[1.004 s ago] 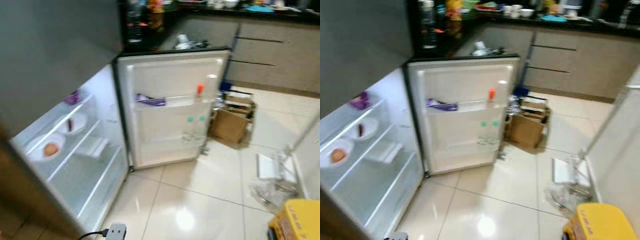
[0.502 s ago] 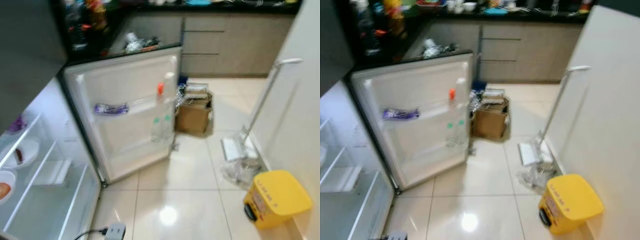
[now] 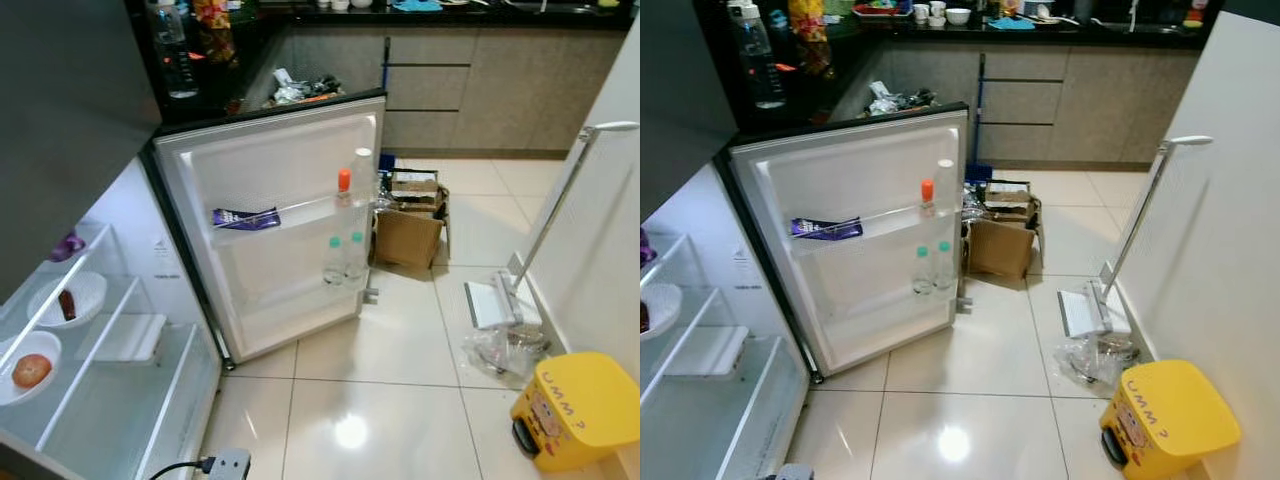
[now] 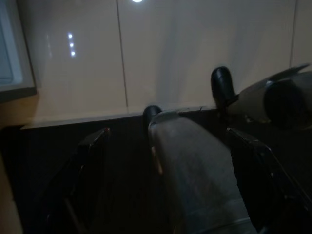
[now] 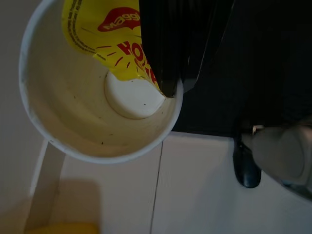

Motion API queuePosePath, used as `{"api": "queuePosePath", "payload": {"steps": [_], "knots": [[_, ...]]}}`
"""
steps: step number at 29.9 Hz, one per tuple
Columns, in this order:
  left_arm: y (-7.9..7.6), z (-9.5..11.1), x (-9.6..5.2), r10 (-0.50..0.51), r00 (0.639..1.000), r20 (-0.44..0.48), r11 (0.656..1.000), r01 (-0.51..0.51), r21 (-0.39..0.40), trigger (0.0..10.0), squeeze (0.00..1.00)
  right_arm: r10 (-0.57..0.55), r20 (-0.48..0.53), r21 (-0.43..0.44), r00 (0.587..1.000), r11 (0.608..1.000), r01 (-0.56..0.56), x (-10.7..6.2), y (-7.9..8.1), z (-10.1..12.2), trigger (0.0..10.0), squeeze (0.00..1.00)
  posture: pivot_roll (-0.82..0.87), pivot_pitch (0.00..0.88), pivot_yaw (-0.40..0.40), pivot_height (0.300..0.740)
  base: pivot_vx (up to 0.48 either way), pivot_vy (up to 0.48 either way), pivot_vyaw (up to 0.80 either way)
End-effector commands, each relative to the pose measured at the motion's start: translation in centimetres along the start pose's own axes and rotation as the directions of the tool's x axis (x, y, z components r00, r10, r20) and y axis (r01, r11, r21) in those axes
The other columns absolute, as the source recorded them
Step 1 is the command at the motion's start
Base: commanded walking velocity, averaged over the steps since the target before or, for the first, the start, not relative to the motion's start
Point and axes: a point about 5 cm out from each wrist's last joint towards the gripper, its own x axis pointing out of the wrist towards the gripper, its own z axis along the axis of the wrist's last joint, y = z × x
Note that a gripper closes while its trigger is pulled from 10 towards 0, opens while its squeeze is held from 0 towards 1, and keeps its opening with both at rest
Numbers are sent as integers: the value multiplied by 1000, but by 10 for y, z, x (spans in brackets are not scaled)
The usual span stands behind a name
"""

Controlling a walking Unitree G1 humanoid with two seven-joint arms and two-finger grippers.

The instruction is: Restocking fridge

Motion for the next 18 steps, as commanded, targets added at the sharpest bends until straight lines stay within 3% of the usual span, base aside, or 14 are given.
{"api": "queuePosePath", "payload": {"steps": [1,8,13,18], "knots": [[3,-5,-2,9,1000,-16,1000,-9,0,10000,0,6,22,16,1000,1000,-6,1,1,5,10000,0,-84,0,-9,740,0,0,775],[3,-4,-2,2,1000,-18,1000,-2,14,10000,0,7,32,26,999,1000,-8,1,2,6,10000,0,-86,0,-8,740,0,0,772],[3,-4,-2,-5,1000,-22,1000,5,22,10000,0,-6,41,14,999,1000,5,1,2,8,10000,0,-85,0,-8,740,0,0,0],[2,-2,-1,-12,1000,-11,1000,12,4,10000,0,-4,62,7,998,1000,3,1,2,11,10000,0,-86,0,-10,740,0,-358,0]]}}
